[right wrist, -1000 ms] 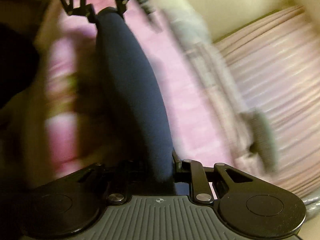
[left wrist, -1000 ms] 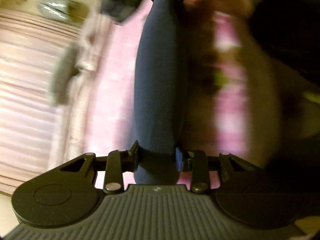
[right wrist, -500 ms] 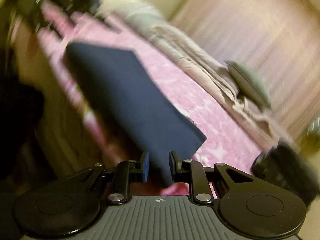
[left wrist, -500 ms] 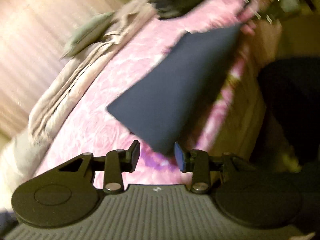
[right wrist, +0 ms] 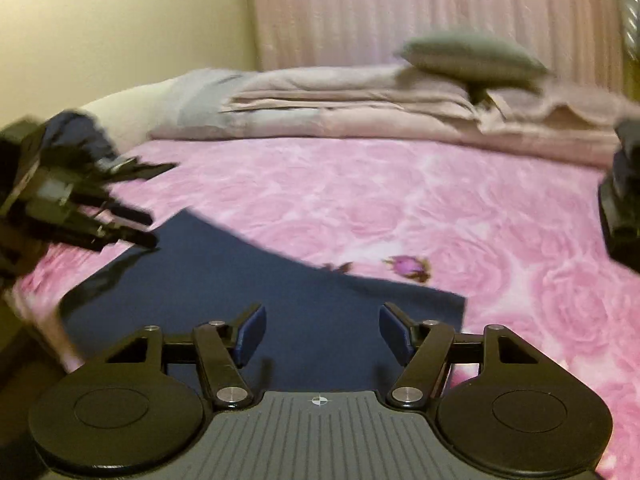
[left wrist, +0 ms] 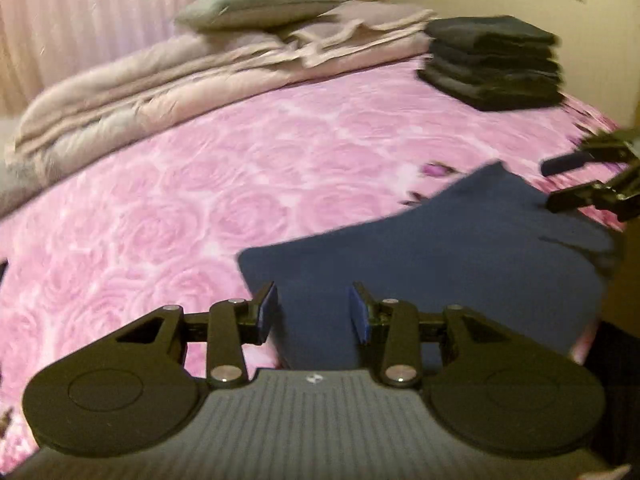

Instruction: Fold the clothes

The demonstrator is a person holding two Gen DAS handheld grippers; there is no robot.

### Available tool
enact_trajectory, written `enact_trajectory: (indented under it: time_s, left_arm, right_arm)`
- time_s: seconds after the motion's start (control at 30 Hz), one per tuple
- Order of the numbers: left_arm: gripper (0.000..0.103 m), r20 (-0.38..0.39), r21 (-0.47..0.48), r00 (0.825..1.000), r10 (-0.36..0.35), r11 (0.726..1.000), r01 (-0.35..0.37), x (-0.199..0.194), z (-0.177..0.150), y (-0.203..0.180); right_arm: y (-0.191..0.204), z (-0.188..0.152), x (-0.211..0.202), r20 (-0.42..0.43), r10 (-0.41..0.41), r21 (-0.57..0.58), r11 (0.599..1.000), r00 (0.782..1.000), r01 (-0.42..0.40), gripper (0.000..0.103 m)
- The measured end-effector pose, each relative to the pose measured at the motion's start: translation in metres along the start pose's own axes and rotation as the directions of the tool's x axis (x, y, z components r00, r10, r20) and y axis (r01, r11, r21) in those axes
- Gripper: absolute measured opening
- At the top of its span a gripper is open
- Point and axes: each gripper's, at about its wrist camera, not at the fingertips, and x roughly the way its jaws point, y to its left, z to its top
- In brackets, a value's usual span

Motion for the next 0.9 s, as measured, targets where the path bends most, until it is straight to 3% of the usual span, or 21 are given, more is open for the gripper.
enact_trajectory:
  time_s: [0.13,0.23,0.27,0.3,0.33,0.37,0.43,0.53,0.63,0.73,0.8,0.87,0.9]
  left_arm:
    - [0.035,-0.026,-0.071,0.999,-0.025,0.997,0.023,0.025,0.002,0.022]
    - [0.035,-0.037,-0.121,0.997,-0.068,0.991,0.063,0.036,0.001,0.036]
    - [0.035,-0.039,-0.138,0.996,-0.081,0.988,0.075,0.039,0.000,0.040]
    - [0.031,-0.038,-0.155,0.995,-0.089,0.985,0.082,0.040,-0.002,0.042]
    - [0.027,-0.036,-0.171,0.995,-0.094,0.981,0.087,0.040,-0.004,0.044]
    - [0.017,-0.036,-0.176,0.995,-0.097,0.980,0.089,0.040,-0.005,0.045]
    - [0.007,-0.021,-0.171,0.996,-0.090,0.982,0.085,0.036,-0.005,0.044]
    - [0.005,0.024,-0.168,0.997,-0.070,0.983,0.073,0.028,0.000,0.045]
    - [0.005,0.012,-0.135,0.999,-0.048,0.990,0.049,0.036,0.002,0.042]
    - [0.006,-0.032,-0.132,0.999,-0.040,0.991,0.036,0.052,-0.004,0.041]
    - [0.011,-0.028,-0.149,0.999,-0.033,0.988,0.028,0.051,-0.006,0.044]
    - [0.018,-0.023,-0.168,0.999,-0.025,0.986,0.020,0.049,-0.009,0.048]
    - [0.021,-0.024,-0.174,0.999,-0.021,0.985,0.017,0.048,-0.010,0.050]
  right_arm:
    - [-0.036,0.011,0.024,-0.020,-0.080,0.038,0.996,0.997,0.081,0.067]
    - [-0.055,0.008,0.043,-0.066,-0.095,0.049,0.994,0.993,0.099,0.063]
    - [-0.060,0.006,0.046,-0.078,-0.089,0.062,0.994,0.993,0.094,0.055]
    - [-0.064,0.004,0.050,-0.090,-0.082,0.076,0.993,0.993,0.089,0.027]
    - [-0.068,0.001,0.052,-0.100,-0.076,0.087,0.993,0.992,0.084,0.012]
    - [-0.069,-0.001,0.054,-0.106,-0.071,0.093,0.992,0.992,0.081,0.011]
    - [-0.071,-0.002,0.055,-0.107,-0.073,0.074,0.994,0.992,0.081,0.006]
    - [-0.071,0.009,0.048,-0.043,-0.095,0.029,0.995,0.995,0.096,0.005]
    - [-0.076,0.024,0.052,-0.012,-0.099,0.009,0.995,0.995,0.099,0.005]
    - [-0.078,0.021,0.079,-0.105,-0.106,-0.040,0.994,0.989,0.103,0.005]
    - [-0.082,0.013,0.086,-0.140,-0.101,-0.012,0.995,0.985,0.101,0.006]
    - [-0.084,0.010,0.078,-0.115,-0.116,0.004,0.993,0.986,0.118,0.017]
    - [-0.085,0.009,0.073,-0.109,-0.149,0.010,0.988,0.983,0.151,0.047]
